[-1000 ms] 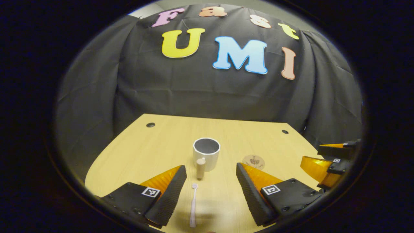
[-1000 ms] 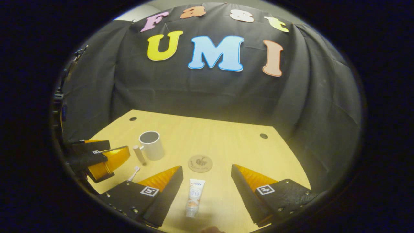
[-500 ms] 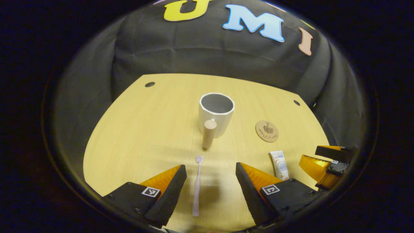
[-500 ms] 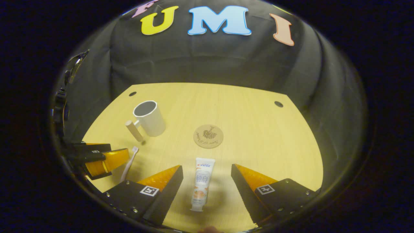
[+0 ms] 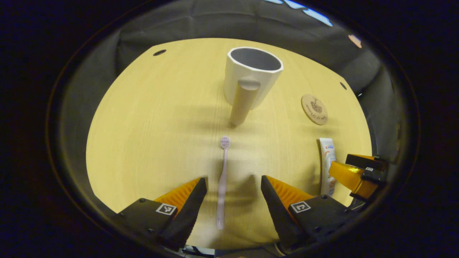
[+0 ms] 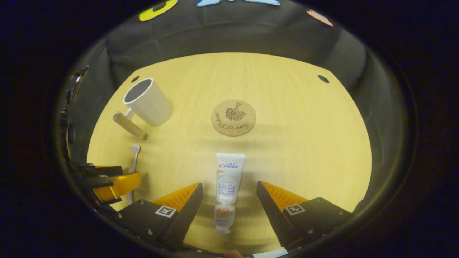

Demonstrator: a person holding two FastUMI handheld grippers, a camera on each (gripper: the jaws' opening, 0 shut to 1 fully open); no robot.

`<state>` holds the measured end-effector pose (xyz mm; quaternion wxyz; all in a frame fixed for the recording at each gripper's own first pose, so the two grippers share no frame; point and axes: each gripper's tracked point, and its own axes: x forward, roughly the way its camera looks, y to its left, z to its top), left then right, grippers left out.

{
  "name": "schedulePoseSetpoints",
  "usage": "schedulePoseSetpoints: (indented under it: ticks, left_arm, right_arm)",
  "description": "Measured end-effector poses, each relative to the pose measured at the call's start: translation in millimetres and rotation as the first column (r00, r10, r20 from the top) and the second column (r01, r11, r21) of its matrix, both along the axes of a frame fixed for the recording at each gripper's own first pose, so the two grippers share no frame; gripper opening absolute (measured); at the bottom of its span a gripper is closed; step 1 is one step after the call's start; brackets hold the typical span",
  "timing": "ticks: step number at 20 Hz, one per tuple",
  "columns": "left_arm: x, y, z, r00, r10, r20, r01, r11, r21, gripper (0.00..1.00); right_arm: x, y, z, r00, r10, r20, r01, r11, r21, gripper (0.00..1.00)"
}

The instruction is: Put the toothbrush and toothpaste on the desktop into the cup, then pick up the cup and place it on the coaster on the desktop.

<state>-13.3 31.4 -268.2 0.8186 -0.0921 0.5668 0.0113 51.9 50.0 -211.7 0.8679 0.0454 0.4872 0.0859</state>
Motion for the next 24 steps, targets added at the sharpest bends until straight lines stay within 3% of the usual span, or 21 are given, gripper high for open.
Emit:
schedulePoseSetpoints:
  ticks: [7,8,11,12,14,15,16,17,18,19,20,22,24]
  left_arm:
    - [-4,8,-19,0.995,-0.011,-0.099,0.014,0.999,0.03,1.0]
    - [-5,11,-18,0.995,-0.018,-0.099,0.022,0.999,0.042,0.96]
    - [-6,14,-22,0.992,-0.037,-0.119,0.046,0.996,0.077,0.71]
    - [-5,14,-22,0.992,-0.047,-0.118,0.058,0.994,0.09,0.7]
    - [-7,11,-23,0.991,-0.053,-0.12,0.064,0.994,0.091,0.52]
    - [-6,13,-22,0.992,-0.057,-0.114,0.069,0.993,0.097,0.48]
    - [-7,9,-23,0.994,-0.026,-0.107,0.034,0.996,0.078,0.49]
    - [-6,9,-21,0.994,-0.019,-0.107,0.027,0.997,0.075,0.31]
    - [-6,9,-20,0.994,-0.026,-0.105,0.034,0.997,0.074,0.24]
    - [2,11,-19,0.996,0.004,-0.093,0.004,0.997,0.082,0.33]
    - [-3,10,-20,0.996,-0.006,-0.093,0.013,0.997,0.076,0.17]
    - [1,13,-15,0.997,-0.011,-0.073,0.016,0.997,0.071,0.17]
    - [11,15,-6,0.998,-0.017,-0.054,0.021,0.998,0.059,0.13]
  right_arm:
    - [5,0,-22,0.992,-0.009,-0.126,0.01,1.0,0.006,0.94]
    - [5,2,-24,0.991,-0.006,-0.135,0.007,1.0,0.008,0.94]
    - [7,0,-27,0.992,0.008,-0.13,-0.012,0.999,-0.032,0.93]
    - [6,0,-28,0.992,0.011,-0.129,-0.016,0.999,-0.042,0.89]
    - [6,-1,-28,0.992,0.01,-0.124,-0.016,0.998,-0.054,0.83]
    - [5,-1,-27,0.992,0.016,-0.128,-0.024,0.998,-0.059,0.73]
    - [6,-3,-29,0.993,0.018,-0.12,-0.026,0.997,-0.066,0.73]
    - [5,-4,-30,0.993,0.01,-0.12,-0.017,0.998,-0.06,0.59]
    - [3,-4,-28,0.992,0.012,-0.127,-0.02,0.998,-0.061,0.52]
    - [0,-7,-28,0.989,0.002,-0.147,-0.011,0.998,-0.061,0.5]
    - [0,-8,-26,0.991,0.006,-0.134,-0.015,0.998,-0.067,0.41]
    - [1,-7,-27,0.993,-0.002,-0.12,-0.004,0.999,-0.047,0.29]
    - [6,-7,-24,0.997,-0.002,-0.081,-0.001,1.0,-0.029,0.28]
